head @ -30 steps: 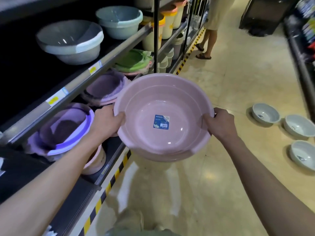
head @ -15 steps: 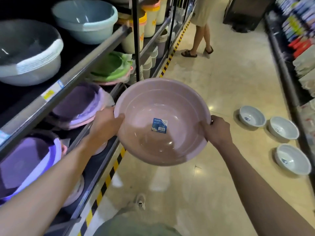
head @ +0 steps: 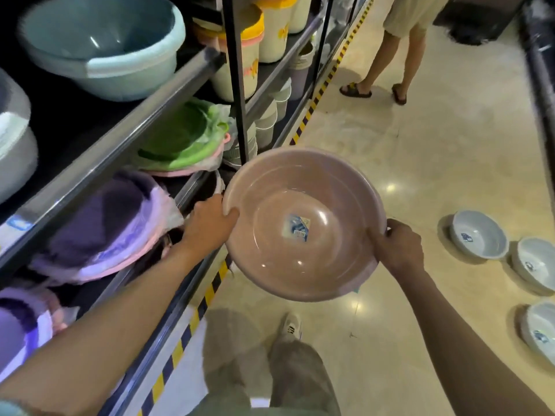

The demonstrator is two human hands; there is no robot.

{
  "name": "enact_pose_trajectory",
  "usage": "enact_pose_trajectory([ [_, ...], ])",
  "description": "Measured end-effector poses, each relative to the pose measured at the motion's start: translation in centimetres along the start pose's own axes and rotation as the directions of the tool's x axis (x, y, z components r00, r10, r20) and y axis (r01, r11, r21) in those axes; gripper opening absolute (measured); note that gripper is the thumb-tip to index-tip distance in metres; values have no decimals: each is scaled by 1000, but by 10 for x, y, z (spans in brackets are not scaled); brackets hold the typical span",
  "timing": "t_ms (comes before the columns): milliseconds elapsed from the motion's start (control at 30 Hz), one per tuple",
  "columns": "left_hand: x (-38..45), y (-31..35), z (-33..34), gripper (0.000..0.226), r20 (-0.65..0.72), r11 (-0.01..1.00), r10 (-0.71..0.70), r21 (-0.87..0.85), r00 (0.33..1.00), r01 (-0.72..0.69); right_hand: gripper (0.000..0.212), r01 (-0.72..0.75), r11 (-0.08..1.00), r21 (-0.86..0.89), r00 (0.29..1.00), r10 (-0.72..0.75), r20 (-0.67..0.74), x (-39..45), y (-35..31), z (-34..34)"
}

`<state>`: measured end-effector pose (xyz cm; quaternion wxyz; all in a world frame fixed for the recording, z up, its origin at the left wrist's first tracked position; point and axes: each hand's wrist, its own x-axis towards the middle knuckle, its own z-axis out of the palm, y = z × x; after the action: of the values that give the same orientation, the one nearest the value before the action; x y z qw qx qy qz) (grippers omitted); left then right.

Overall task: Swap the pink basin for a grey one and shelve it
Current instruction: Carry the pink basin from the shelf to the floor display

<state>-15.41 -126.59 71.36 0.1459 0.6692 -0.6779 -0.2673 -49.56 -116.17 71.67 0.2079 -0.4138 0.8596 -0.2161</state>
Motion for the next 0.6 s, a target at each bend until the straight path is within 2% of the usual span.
enact_pose_trajectory([
  [200,88,5,49,29,32,995,-100,26,995,99,35,19,998,-58,997,-15,74,117,-5,45],
  [333,140,-13,78,23,55,987,-162,14,985,162,44,51,996,-76,996,-45,81,174,-6,90],
  [433,178,-34,110,23,114,973,-229,-7,967,231,36,24,995,-102,987,-7,163,215,1,138],
  [600,245,-82,176,27,216,947,-298,-56,930,316,43,-8,980,-201,960,63,273,281,25,226],
])
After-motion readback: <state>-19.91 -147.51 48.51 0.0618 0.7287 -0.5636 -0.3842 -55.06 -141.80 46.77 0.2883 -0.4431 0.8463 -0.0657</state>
